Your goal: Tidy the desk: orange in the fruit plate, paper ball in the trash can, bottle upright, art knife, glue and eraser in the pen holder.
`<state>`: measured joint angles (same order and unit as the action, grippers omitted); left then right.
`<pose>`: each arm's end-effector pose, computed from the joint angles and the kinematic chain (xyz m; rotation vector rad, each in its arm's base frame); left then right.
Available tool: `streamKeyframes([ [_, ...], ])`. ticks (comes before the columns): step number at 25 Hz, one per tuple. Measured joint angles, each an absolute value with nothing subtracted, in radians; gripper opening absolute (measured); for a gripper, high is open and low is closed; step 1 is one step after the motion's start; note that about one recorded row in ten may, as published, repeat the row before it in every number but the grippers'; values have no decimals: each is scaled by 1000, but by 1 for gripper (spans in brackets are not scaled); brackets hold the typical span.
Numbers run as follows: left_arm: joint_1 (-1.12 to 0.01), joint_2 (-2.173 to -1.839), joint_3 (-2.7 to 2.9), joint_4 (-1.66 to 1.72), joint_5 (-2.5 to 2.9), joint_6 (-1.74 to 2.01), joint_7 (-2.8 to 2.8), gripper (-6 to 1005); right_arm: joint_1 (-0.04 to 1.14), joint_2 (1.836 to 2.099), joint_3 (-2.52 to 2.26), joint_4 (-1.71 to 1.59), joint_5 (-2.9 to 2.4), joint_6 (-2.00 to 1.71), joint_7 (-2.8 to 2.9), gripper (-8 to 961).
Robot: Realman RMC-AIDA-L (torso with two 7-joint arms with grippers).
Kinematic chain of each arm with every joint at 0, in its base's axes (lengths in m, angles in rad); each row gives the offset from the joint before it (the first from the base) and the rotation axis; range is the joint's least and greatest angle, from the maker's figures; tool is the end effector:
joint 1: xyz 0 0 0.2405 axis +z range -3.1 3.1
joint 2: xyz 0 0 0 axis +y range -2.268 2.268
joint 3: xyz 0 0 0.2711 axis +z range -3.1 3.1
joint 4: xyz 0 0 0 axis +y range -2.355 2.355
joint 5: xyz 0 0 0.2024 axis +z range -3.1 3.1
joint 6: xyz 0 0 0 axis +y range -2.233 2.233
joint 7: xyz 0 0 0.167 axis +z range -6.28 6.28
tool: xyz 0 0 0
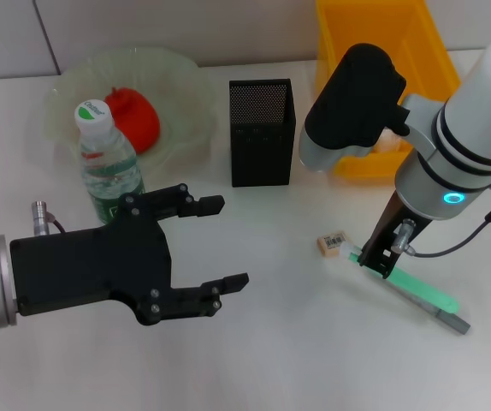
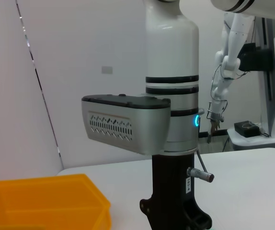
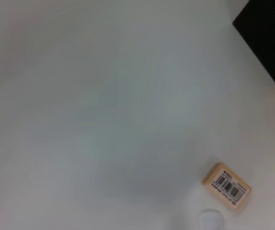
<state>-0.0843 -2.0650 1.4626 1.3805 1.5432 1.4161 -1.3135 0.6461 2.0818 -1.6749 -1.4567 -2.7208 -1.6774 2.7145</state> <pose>-0.1854 0.2579 -0.0294 -2.7992 0.1145 -0.7063 0.1800 0.3339 -0.0499 -2.5823 0.7057 -0.8447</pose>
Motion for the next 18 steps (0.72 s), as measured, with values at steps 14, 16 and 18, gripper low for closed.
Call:
streamKeyframes([
  [14, -64, -2066, 1455, 1371, 1543, 1435, -1275, 784, 599, 2085, -1574, -1575, -2701, -1550, 2674, 53],
  [16, -63, -2066, 1457, 1371, 1543, 1436, -1277, 784, 583, 2086, -1573, -1592, -2693, -1507, 2666, 54],
  [18, -62, -2066, 1458, 1371, 1543, 1436, -1278, 784, 563, 2086, -1572, -1605, -2675, -1451, 2657, 55],
])
